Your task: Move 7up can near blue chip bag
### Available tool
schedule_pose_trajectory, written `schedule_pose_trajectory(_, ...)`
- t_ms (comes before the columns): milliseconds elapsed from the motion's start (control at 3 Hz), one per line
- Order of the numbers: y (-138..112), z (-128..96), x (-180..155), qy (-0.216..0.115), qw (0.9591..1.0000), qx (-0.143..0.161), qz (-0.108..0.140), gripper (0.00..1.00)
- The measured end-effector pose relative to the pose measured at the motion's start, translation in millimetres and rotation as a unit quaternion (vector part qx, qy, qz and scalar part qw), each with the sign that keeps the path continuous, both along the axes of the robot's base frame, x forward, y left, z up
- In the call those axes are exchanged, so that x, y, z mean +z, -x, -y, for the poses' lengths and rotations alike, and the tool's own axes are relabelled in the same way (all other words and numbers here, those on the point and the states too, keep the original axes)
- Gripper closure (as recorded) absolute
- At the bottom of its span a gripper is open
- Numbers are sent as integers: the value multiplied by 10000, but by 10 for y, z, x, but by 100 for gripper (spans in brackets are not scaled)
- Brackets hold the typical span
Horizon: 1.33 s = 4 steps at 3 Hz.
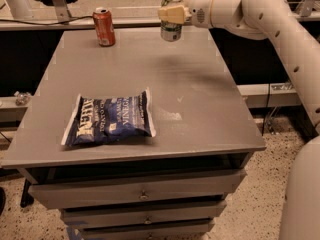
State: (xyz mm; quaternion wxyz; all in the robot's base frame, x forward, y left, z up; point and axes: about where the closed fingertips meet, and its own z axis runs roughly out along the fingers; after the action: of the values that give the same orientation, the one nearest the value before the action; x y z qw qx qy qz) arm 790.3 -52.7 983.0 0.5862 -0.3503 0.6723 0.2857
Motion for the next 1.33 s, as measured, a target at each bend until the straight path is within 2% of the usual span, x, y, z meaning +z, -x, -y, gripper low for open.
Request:
schedule_pose_trajectory(333,0,-1,0,0,10000,1,0,100)
schedule_pose_trajectory(667,190,-125,-100,73,9995,291,-105,100)
schedule_pose_trajectory(1000,603,-166,-47,122,9988,466,-7,100)
schedule_pose_trajectory(1333,1192,-179,-143,255,9975,658,7,100)
